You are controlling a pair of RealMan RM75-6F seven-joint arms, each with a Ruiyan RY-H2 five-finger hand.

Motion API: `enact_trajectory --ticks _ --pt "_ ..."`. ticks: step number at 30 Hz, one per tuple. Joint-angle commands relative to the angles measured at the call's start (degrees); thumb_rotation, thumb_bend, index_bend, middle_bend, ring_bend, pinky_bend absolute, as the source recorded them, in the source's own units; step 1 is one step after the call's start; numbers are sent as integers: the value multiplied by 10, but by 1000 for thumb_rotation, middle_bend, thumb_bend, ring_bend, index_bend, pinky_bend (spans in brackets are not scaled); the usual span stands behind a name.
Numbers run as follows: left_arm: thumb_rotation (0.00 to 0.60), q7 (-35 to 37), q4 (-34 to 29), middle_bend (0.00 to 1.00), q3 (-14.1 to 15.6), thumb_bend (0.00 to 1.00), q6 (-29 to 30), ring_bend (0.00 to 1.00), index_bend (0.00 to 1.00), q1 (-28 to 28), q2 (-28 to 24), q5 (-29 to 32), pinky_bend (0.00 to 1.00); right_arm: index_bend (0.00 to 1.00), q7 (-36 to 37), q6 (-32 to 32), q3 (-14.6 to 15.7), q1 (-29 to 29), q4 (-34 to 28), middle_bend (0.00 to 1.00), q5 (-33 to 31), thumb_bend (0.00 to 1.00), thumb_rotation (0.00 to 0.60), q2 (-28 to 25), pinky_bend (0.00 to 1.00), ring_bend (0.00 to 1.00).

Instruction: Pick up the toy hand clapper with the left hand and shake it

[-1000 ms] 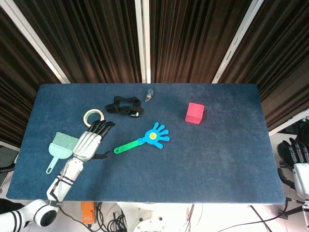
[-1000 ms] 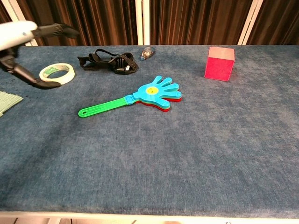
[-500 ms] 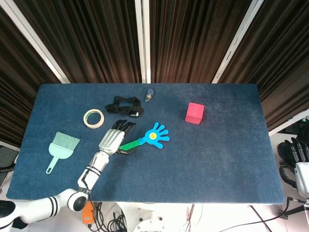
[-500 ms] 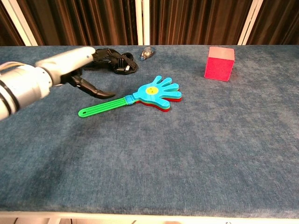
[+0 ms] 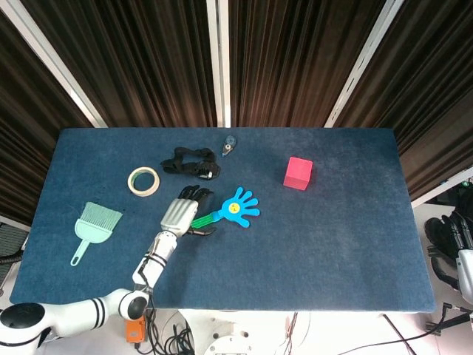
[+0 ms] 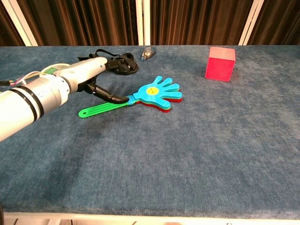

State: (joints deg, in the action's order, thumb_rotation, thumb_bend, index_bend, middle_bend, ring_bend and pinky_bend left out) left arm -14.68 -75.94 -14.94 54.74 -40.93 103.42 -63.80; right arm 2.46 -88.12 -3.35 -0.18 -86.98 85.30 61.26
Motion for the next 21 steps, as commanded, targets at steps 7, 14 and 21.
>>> enact_trajectory --ticks 7,14,21 --pt "372 -32 48 112 7 147 5 22 174 -11 37 28 16 0 0 1 0 -1 1 0 0 281 600 2 0 0" --pt "372 -22 77 112 3 147 1 22 203 -19 62 32 14 0 2 9 0 1 7 0 -5 283 600 7 0 0" --pt "409 -18 110 112 -2 148 -4 22 262 -28 86 37 15 0 3 7 -1 -1 7 0 -9 285 600 6 0 0"
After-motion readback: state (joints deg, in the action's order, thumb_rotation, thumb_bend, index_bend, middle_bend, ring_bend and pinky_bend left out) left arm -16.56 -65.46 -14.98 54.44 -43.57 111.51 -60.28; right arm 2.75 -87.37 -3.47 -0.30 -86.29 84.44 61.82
